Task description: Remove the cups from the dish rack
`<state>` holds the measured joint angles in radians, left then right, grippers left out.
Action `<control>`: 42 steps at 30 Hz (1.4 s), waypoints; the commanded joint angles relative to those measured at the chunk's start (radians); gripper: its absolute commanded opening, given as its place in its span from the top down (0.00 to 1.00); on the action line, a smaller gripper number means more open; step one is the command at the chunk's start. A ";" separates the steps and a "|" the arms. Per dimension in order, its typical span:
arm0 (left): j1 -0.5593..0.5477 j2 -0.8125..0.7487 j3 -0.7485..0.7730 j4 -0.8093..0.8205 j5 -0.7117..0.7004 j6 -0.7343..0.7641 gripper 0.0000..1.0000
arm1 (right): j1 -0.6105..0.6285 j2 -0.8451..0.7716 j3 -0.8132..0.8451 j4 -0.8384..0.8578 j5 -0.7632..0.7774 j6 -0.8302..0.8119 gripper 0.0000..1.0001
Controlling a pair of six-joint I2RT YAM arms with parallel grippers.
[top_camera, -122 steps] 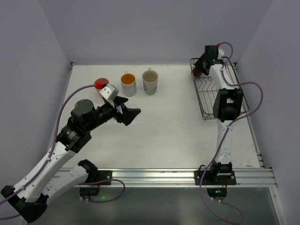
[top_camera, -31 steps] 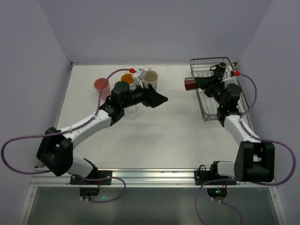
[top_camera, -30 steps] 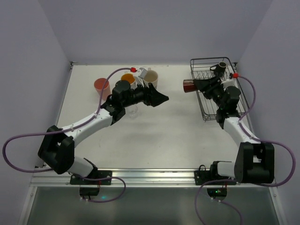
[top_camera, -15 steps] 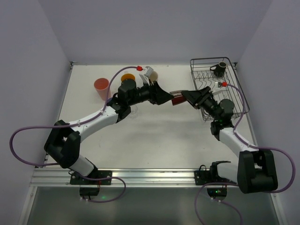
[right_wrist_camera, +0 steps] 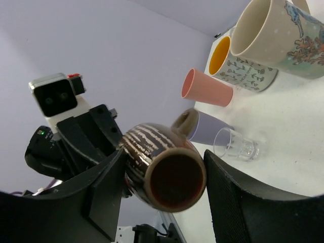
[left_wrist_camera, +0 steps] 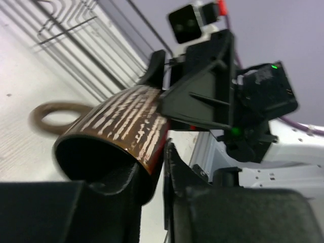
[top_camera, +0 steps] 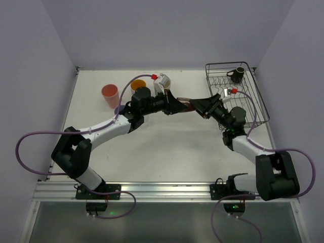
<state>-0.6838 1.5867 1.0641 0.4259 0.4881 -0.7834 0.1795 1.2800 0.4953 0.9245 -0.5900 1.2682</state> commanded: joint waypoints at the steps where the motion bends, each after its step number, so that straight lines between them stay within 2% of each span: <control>1: -0.011 -0.028 0.005 0.077 -0.016 0.010 0.88 | 0.020 0.018 0.020 0.106 -0.017 0.017 0.58; 3: -0.011 -0.039 0.000 0.059 -0.046 0.024 1.00 | 0.018 0.025 0.005 0.125 -0.022 0.031 0.54; 4: -0.010 -0.051 0.000 0.044 -0.060 0.051 1.00 | 0.020 0.022 -0.001 0.123 -0.018 0.033 0.40; 7: -0.010 -0.076 0.022 -0.077 -0.120 0.128 1.00 | 0.015 -0.008 -0.017 0.062 -0.007 -0.006 0.13; 8: -0.010 -0.080 0.031 -0.170 -0.162 0.156 1.00 | 0.014 -0.022 -0.014 -0.020 0.008 -0.050 0.01; 10: -0.011 -0.085 0.069 -0.281 -0.227 0.240 1.00 | 0.014 -0.080 0.008 -0.155 0.038 -0.125 0.01; 11: -0.011 -0.083 0.082 -0.388 -0.296 0.263 1.00 | 0.012 -0.102 0.021 -0.323 0.100 -0.220 0.01; 14: -0.011 -0.051 0.134 -0.569 -0.412 0.341 1.00 | 0.009 -0.189 0.049 -0.549 0.264 -0.363 0.01; 17: -0.011 0.015 0.184 -0.662 -0.482 0.391 1.00 | 0.008 -0.257 0.066 -0.674 0.356 -0.455 0.01; 22: -0.013 0.195 0.325 -0.780 -0.482 0.446 1.00 | 0.008 -0.330 0.106 -0.769 0.478 -0.541 0.01; 24: -0.013 0.251 0.365 -0.802 -0.540 0.458 1.00 | 0.006 -0.355 0.124 -0.788 0.496 -0.556 0.01; 32: -0.011 0.366 0.467 -0.912 -0.612 0.501 1.00 | 0.008 -0.375 0.193 -0.845 0.559 -0.615 0.01; 35: -0.013 0.389 0.500 -0.944 -0.618 0.513 0.89 | 0.008 -0.372 0.222 -0.857 0.573 -0.625 0.01; 36: -0.016 0.398 0.516 -0.950 -0.622 0.516 0.81 | 0.006 -0.367 0.232 -0.863 0.581 -0.629 0.01; 38: -0.022 0.401 0.533 -0.964 -0.635 0.521 0.70 | 0.006 -0.360 0.264 -0.883 0.605 -0.647 0.01; 42: -0.031 0.400 0.553 -0.981 -0.649 0.529 0.60 | 0.003 -0.323 0.330 -0.921 0.679 -0.708 0.01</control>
<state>-0.7025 1.9842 1.5654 -0.5144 -0.1345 -0.2867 0.1890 0.9394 0.7513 0.0216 -0.0006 0.6292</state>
